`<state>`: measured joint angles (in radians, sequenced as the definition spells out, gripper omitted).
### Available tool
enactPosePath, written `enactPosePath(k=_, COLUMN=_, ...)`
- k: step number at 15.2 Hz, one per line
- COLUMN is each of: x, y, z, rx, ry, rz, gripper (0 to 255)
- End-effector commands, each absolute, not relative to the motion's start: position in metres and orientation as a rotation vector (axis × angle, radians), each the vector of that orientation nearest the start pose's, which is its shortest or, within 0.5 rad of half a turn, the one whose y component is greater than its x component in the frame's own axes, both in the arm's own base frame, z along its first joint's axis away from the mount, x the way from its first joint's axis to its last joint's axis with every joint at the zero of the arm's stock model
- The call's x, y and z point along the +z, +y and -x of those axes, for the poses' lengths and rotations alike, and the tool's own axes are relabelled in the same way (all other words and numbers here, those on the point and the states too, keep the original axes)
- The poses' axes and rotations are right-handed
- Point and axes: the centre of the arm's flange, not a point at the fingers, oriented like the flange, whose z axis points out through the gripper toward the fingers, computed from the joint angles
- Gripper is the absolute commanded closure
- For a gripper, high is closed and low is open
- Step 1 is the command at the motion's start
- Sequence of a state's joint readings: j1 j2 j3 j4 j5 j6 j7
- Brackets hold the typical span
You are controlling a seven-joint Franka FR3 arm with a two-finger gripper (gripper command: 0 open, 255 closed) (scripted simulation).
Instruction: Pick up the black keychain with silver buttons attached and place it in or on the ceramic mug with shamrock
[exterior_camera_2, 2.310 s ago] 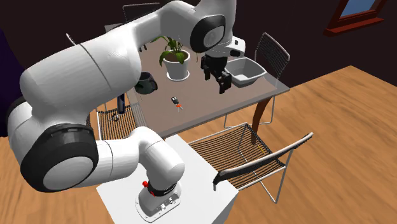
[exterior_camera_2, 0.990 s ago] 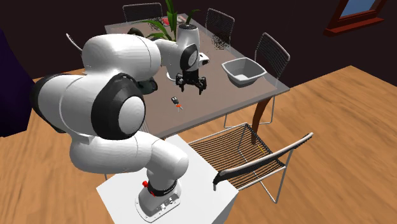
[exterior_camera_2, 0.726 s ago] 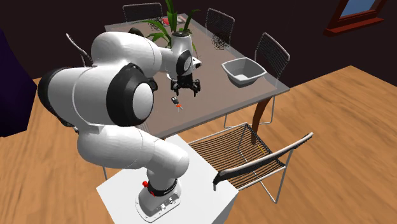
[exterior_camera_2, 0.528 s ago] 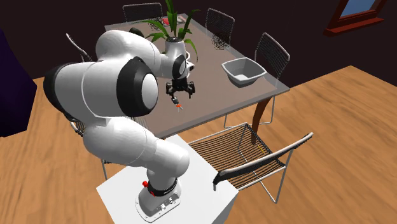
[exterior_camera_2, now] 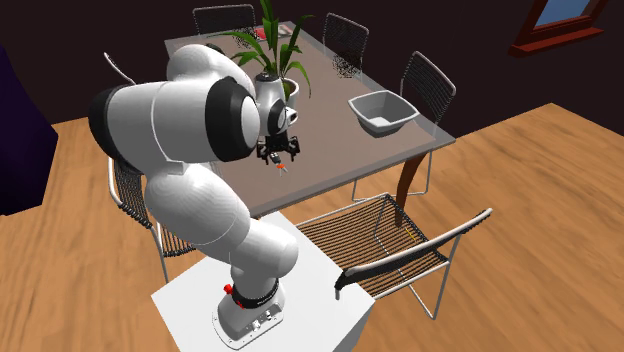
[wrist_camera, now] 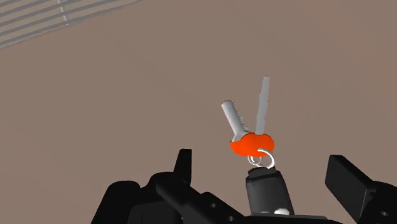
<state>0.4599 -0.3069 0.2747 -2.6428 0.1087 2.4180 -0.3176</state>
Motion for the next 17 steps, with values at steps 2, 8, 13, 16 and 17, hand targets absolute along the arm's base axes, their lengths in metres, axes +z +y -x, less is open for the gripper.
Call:
enactPosePath(k=2, x=0.3349, y=0.2747, z=-0.3099, rx=-0.117, ry=-1.452, rz=2.774, gripper=0)
enactPosePath(k=8, x=0.3349, y=0.2747, z=-0.3099, rx=-0.117, ry=-1.452, rz=2.774, gripper=0)
enactPosePath(k=13, x=0.3351, y=0.2746, z=-0.3101, rx=-0.117, ry=-1.452, rz=2.774, gripper=255)
enactPosePath(k=16, x=0.3354, y=0.2748, z=-0.3103, rx=-0.117, ry=-1.452, rz=2.774, gripper=255)
enactPosePath(k=17, x=0.3356, y=0.2746, z=-0.3103, rx=-0.117, ry=-1.452, rz=2.774, gripper=255)
